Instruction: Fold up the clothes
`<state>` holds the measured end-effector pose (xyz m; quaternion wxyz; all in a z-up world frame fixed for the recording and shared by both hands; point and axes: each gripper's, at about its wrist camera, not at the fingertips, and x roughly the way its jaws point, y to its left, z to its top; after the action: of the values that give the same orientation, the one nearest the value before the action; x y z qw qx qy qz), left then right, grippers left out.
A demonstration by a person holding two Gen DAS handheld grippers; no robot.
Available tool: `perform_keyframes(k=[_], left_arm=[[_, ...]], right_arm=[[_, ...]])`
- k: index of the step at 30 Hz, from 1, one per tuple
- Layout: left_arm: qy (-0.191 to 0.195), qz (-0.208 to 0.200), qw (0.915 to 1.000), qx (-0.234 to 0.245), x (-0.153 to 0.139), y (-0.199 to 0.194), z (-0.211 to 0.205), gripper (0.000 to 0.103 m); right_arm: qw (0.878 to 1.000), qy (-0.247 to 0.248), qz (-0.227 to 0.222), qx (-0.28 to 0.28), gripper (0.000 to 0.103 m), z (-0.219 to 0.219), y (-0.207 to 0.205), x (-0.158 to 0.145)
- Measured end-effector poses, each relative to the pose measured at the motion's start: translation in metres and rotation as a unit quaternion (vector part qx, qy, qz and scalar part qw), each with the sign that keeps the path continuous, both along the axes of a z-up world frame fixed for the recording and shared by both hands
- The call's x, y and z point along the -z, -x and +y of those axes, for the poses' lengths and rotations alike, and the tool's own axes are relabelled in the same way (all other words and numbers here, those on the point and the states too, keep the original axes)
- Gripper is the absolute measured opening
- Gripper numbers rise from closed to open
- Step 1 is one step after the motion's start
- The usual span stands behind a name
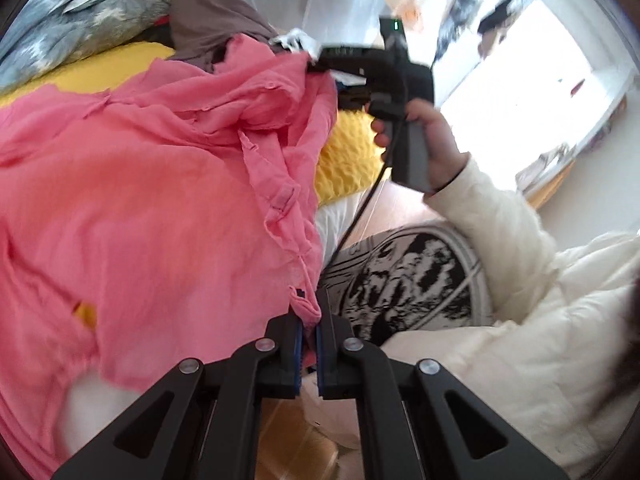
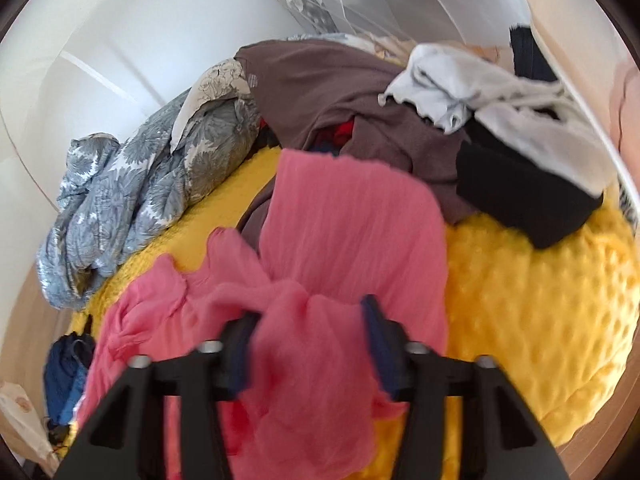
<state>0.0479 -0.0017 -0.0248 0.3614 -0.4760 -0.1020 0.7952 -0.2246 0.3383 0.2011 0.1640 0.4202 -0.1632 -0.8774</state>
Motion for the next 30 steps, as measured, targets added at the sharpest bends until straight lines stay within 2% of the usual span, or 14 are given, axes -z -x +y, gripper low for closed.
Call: perform_keyframes(k=[3, 4, 9, 10, 11, 14, 16, 18, 20, 21, 23, 26, 30], left_arm=[[-0.040, 0.001, 0.9988, -0.029, -0.010, -0.008, -0.019, 0.004], [-0.053, 0.003, 0.9979, -0.038, -0.013, -0.012, -0.026, 0.004], [-0.092, 0.019, 0.9944, -0.049, -0.020, -0.034, -0.041, 0.004], [-0.094, 0.025, 0.9942, -0.045, -0.021, -0.039, -0.041, 0.004], [-0.095, 0.032, 0.9942, -0.041, -0.023, -0.045, -0.039, 0.004], [-0.086, 0.037, 0.9948, -0.041, -0.023, -0.053, -0.035, 0.004], [-0.073, 0.024, 0.9957, -0.052, -0.018, -0.050, -0.040, 0.004], [-0.060, 0.010, 0.9961, -0.063, -0.013, -0.045, -0.044, 0.004], [-0.053, 0.004, 0.9963, -0.067, -0.010, -0.042, -0.043, 0.004], [-0.052, 0.003, 0.9964, -0.067, -0.010, -0.042, -0.043, 0.004], [-0.051, 0.004, 0.9963, -0.069, -0.011, -0.041, -0.041, 0.004], [-0.053, 0.001, 0.9959, -0.073, -0.010, -0.039, -0.043, 0.005], [-0.057, 0.007, 0.9961, -0.067, -0.013, -0.041, -0.042, 0.005]], right_arm=[[1.000, 0.005, 0.019, 0.022, 0.031, 0.005, 0.006, -0.006], [0.999, 0.009, 0.024, 0.031, 0.026, 0.008, 0.009, -0.008], [0.997, 0.008, 0.053, 0.063, 0.017, 0.018, 0.021, -0.017], [0.996, 0.001, 0.060, 0.067, 0.007, 0.018, 0.022, -0.019], [0.995, -0.007, 0.067, 0.070, 0.005, 0.018, 0.024, -0.021], [0.994, 0.002, 0.083, 0.076, 0.005, 0.021, 0.024, -0.029], [0.995, 0.017, 0.077, 0.053, 0.005, 0.016, 0.020, -0.033], [0.997, 0.029, 0.066, 0.014, 0.013, 0.006, 0.012, -0.036], [0.997, 0.024, 0.051, -0.045, 0.059, -0.017, -0.004, -0.036], [0.995, 0.012, 0.052, -0.078, 0.064, -0.032, -0.014, -0.037], [0.987, -0.017, 0.060, -0.147, 0.064, -0.064, -0.038, -0.042], [0.962, -0.040, 0.076, -0.259, 0.064, -0.110, -0.080, -0.051], [0.924, -0.150, 0.058, -0.346, 0.064, -0.173, -0.121, -0.030]])
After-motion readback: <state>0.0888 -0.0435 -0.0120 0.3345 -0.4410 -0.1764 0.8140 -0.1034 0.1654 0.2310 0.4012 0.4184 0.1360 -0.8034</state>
